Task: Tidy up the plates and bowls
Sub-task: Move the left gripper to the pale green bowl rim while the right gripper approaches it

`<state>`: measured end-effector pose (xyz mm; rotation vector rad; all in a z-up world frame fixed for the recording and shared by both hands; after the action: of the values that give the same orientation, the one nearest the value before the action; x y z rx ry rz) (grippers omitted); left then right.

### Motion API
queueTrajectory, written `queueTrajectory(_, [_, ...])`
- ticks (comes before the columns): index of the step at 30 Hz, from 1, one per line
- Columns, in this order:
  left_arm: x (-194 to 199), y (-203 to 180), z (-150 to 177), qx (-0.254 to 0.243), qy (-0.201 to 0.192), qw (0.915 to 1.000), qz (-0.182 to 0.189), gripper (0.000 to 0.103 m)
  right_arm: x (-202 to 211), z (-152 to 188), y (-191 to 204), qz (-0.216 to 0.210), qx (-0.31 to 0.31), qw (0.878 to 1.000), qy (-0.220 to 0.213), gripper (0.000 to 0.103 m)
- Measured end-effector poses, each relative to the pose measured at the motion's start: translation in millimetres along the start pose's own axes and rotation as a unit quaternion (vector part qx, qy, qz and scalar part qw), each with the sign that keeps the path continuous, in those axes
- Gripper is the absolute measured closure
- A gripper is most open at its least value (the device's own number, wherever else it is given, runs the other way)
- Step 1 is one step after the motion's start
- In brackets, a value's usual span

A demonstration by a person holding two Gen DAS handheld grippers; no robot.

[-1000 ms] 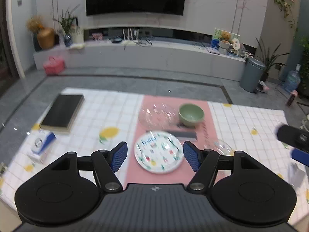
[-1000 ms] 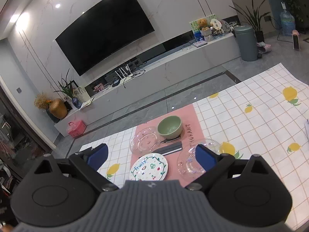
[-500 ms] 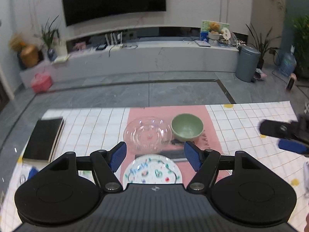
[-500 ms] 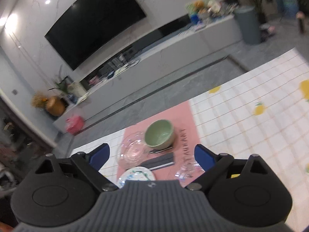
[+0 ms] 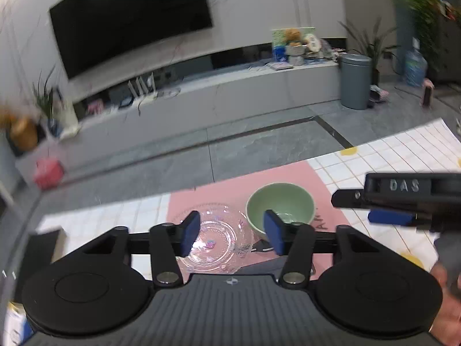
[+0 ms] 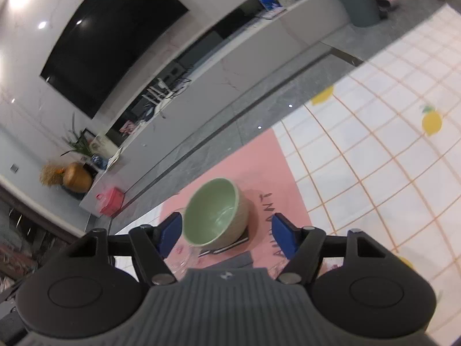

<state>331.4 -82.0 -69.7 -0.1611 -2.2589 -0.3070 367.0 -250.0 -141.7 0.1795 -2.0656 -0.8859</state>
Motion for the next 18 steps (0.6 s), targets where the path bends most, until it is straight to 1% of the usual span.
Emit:
queueTrajectory(1, [-9, 0, -1, 0.007, 0.012, 0.9999, 0.005, 0.057, -7, -2, -1, -0.008, -0.006, 1.0, 0.003, 0.035])
queueTrajectory(3, [-25, 1, -3, 0.018, 0.032, 0.9993, 0.005, 0.062, -15, -1, -1, -0.015, -0.009, 1.0, 0.001, 0.036])
queueTrajectory(4, [-33, 2, -3, 0.028, 0.039, 0.9989, 0.003, 0.065, -20, -3, 1, -0.011, -0.004, 1.0, -0.003, 0.037])
queueTrajectory(6, [-44, 4, -4, 0.042, 0.046, 0.998, 0.006, 0.065, -28, -7, 4, -0.001, 0.006, 1.0, -0.006, 0.037])
queueTrajectory(7, [-49, 5, -4, 0.046, 0.049, 0.9976, 0.016, 0.065, -33, -8, 4, -0.001, 0.008, 1.0, -0.005, 0.037])
queueTrajectory(9, [-58, 5, -5, 0.044, 0.057, 0.997, 0.027, 0.065, -41, -11, 6, -0.003, 0.007, 1.0, -0.004, 0.037])
queueTrajectory(10, [-62, 5, -5, 0.043, 0.059, 0.9971, 0.024, 0.065, -45, -12, 6, 0.003, 0.007, 1.0, -0.004, 0.037])
queueTrajectory(12, [-68, 7, -6, 0.049, 0.056, 0.997, 0.018, 0.065, -54, -15, 5, 0.024, 0.009, 1.0, -0.002, 0.041])
queueTrajectory(14, [-76, 9, -8, 0.055, 0.063, 0.9964, 0.015, 0.065, -63, -16, 3, 0.04, 0.009, 0.999, 0.004, 0.046])
queueTrajectory(16, [-82, 12, -11, 0.061, 0.077, 0.9952, 0.006, 0.066, -67, -17, 0, 0.043, 0.008, 0.999, 0.002, 0.05])
queueTrajectory(18, [-84, 13, -15, 0.065, 0.084, 0.9942, 0.011, 0.068, -70, -18, -2, 0.044, 0.014, 0.999, 0.0, 0.053])
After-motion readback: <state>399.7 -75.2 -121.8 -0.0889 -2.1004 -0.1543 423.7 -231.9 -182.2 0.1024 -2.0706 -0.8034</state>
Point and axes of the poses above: each gripper's, at about its wrist camera, not at the fingertips, and x roughly against the way its jaws point, y to its left, z to its underside, the point moved 6 cm from there along -x, roughly the way its jaws point, and after that the axes turned 11 degrees about y, right-handed, at the moved point
